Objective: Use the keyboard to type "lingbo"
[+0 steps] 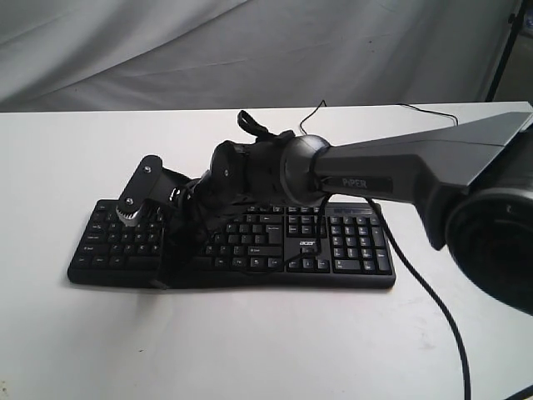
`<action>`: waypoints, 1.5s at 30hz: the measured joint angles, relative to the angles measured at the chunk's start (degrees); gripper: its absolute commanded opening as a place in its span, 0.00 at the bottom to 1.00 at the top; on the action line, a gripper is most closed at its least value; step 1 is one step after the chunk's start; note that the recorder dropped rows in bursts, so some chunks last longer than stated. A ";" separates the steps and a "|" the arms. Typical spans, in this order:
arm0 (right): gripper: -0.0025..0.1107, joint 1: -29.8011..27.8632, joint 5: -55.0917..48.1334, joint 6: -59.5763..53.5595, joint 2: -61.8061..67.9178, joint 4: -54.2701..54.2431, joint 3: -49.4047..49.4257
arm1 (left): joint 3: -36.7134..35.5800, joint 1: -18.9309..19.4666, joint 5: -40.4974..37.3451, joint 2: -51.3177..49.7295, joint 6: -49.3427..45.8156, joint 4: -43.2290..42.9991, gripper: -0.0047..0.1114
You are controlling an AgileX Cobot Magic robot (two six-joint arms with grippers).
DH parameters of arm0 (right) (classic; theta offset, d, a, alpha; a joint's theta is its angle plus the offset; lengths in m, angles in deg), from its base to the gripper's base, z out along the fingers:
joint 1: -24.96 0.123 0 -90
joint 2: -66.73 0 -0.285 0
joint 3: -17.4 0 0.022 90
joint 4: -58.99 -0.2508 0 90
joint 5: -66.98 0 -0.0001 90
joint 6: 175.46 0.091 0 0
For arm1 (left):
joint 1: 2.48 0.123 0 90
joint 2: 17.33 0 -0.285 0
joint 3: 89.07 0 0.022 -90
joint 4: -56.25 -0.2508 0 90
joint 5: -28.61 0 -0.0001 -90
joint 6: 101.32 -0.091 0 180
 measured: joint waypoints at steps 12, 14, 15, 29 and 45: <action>0.02 -3.20 -1.51 -0.11 -5.67 2.19 0.00 | 0.00 0.00 0.00 0.00 0.00 0.00 0.05; 0.02 -4.29 -1.75 -0.11 -5.88 2.28 0.00 | 0.00 0.00 0.00 0.00 0.00 0.00 0.05; 0.02 -4.71 -2.00 -0.11 -5.88 2.28 0.00 | 0.00 0.00 0.00 0.00 0.00 0.00 0.05; 0.02 -7.08 -0.03 -2.00 -5.88 0.38 4.74 | 0.00 0.00 0.00 0.00 0.00 0.00 0.05; 0.02 -7.08 0.91 -3.01 -4.44 -1.27 5.02 | 0.00 0.00 0.00 0.00 0.00 0.00 0.05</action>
